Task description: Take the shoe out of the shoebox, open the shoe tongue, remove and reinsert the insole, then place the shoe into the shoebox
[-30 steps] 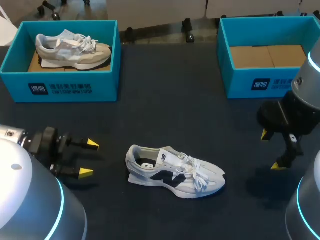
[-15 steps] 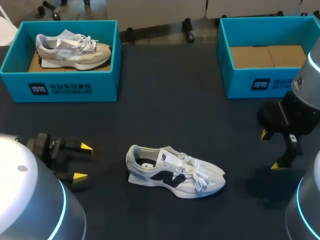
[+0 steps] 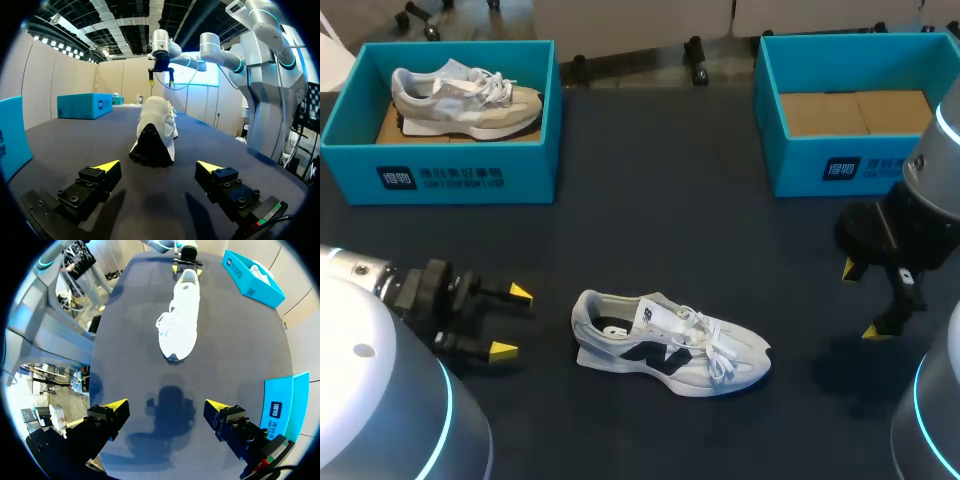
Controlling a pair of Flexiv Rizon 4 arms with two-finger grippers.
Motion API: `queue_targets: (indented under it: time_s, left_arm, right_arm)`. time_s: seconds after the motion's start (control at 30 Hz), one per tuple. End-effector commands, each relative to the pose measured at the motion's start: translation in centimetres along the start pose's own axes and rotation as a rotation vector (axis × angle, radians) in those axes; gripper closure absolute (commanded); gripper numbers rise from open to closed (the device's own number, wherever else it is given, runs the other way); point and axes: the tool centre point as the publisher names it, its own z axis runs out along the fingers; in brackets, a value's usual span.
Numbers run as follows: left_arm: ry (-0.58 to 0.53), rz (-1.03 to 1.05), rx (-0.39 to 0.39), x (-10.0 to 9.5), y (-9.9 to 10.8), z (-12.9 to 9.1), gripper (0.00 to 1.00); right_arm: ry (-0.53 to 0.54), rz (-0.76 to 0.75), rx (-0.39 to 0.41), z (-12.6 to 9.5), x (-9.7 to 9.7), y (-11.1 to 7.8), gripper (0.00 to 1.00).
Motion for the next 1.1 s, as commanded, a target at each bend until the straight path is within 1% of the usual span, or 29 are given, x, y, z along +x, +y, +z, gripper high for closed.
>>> queue_targets:
  time_s: [0.03,0.3,0.5,0.73,0.93,1.1]
  left_arm:
    - [-0.005,0.006,0.001,0.1,0.1,1.0,0.0]
    - [0.006,0.028,-0.005,-0.3,-0.4,2.6,0.0]
    - [0.02,0.045,-0.011,-1.1,-1.0,3.6,0.0]
    - [0.04,0.045,-0.02,-1.9,-1.1,4.7,0.0]
    - [0.063,0.058,-0.037,-2.3,-1.1,6.1,0.0]
    - [0.081,0.059,-0.035,-2.3,-1.2,6.9,0.0]
  right_arm:
    - [-0.001,0.0,0.002,0.1,0.0,0.0,0.0]
    - [-0.001,0.0,0.002,0.1,0.0,0.0,0.0]
    - [-0.001,0.0,0.002,0.1,0.0,0.0,0.0]
    - [-0.001,0.0,0.002,0.1,0.0,0.0,0.0]
    - [-0.001,0.0,0.002,0.1,0.0,0.0,0.0]
    - [-0.001,0.0,0.002,0.1,0.0,0.0,0.0]
